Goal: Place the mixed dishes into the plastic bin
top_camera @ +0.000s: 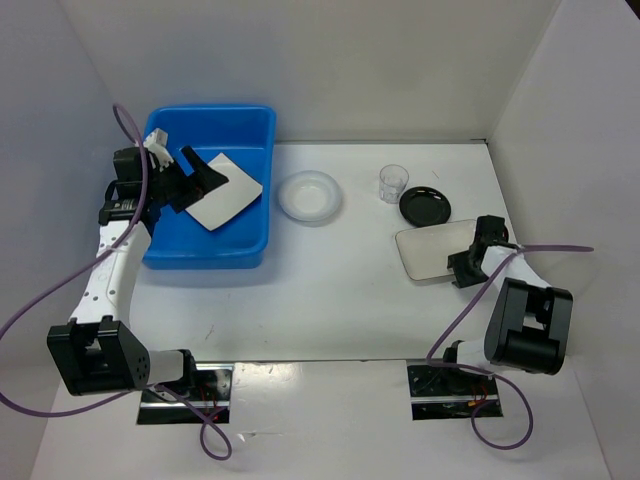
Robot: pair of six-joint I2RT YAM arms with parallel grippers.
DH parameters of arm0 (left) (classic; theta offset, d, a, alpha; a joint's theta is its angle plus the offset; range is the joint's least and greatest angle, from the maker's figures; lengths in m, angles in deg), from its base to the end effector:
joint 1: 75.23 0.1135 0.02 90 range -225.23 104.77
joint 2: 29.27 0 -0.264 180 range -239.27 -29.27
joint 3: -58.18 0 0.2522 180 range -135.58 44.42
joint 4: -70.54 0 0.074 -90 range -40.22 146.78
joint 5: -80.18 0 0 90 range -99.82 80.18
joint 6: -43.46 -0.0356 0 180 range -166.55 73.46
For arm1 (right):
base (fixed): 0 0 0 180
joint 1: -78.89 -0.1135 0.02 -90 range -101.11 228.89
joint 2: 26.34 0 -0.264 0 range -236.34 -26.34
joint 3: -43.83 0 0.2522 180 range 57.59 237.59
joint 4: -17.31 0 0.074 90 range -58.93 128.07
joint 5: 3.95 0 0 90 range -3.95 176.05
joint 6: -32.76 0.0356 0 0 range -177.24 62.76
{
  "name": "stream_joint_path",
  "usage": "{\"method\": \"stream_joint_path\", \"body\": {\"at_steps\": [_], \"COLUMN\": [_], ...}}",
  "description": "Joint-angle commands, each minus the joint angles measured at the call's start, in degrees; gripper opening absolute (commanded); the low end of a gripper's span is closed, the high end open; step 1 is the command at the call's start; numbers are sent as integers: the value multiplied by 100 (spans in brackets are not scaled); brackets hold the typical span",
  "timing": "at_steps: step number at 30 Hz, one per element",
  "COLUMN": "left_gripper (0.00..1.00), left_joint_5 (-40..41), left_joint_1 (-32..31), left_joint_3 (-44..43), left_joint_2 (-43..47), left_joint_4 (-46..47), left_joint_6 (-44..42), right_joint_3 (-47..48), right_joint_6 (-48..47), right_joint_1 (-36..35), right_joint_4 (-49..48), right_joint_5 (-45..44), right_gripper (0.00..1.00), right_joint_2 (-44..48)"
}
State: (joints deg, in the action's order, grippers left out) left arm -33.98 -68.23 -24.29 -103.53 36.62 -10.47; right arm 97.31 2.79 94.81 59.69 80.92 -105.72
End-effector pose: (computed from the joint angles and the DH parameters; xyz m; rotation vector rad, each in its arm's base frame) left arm 0.2935 0.0214 0.3574 -0.4933 1.9971 -0.7439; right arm 0.2287 -0.0685 0.1611 1.7145 2.1579 0.0841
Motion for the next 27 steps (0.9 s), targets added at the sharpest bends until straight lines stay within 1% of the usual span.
{"method": "stream_joint_path", "body": {"at_steps": [1, 3, 4, 12, 14, 15, 16, 21, 22, 23, 24, 25, 27], "left_gripper": [100, 100, 100, 100, 100, 100, 100, 100, 100, 100, 100, 100, 100], "left_joint_5": [17, 17, 17, 17, 17, 17, 17, 17, 17, 17, 17, 17, 17], "left_joint_1": [-6, -6, -6, -6, -6, -6, -6, -6, -6, -6, -6, -6, -6], "left_joint_3": [-301, -301, -301, -301, -301, -301, -301, -354, -354, -354, -354, -354, -354], "left_joint_2": [131, 131, 183, 289, 289, 289, 341, 342, 342, 290, 289, 289, 289], "left_joint_4": [-101, -102, -102, -269, -269, -269, -269, -330, -330, -330, -330, -330, -330], "left_joint_6": [-215, -215, -215, -268, -268, -268, -268, -320, -320, -320, -320, -320, -320], "right_joint_3": [-167, -298, -299, -615, -676, -677, -729, -913, -914, -984, -984, -1036, -1037], "right_joint_6": [220, 281, 351, 598, 703, 703, 703, 878, 879, 879, 879, 801, 739], "right_joint_1": [34, 34, 34, 34, 34, 34, 34, 34, 34, 34, 34, 34, 34], "right_joint_4": [-542, -691, -743, -1235, -1288, -1289, -1289, -1447, -1543, -1657, -1658, -1719, -1772], "right_joint_5": [-24, -24, -24, -76, -76, -76, -129, -129, -129, -77, -76, -76, -24], "right_gripper": [48, 45, 42, 42, 37, 32, 30, 29, 23, 19, 13, 0, 0], "right_joint_2": [-43, -105, -105, -105, -105, -105, -105, -105, -105, -105, -52, -52, 1]}}
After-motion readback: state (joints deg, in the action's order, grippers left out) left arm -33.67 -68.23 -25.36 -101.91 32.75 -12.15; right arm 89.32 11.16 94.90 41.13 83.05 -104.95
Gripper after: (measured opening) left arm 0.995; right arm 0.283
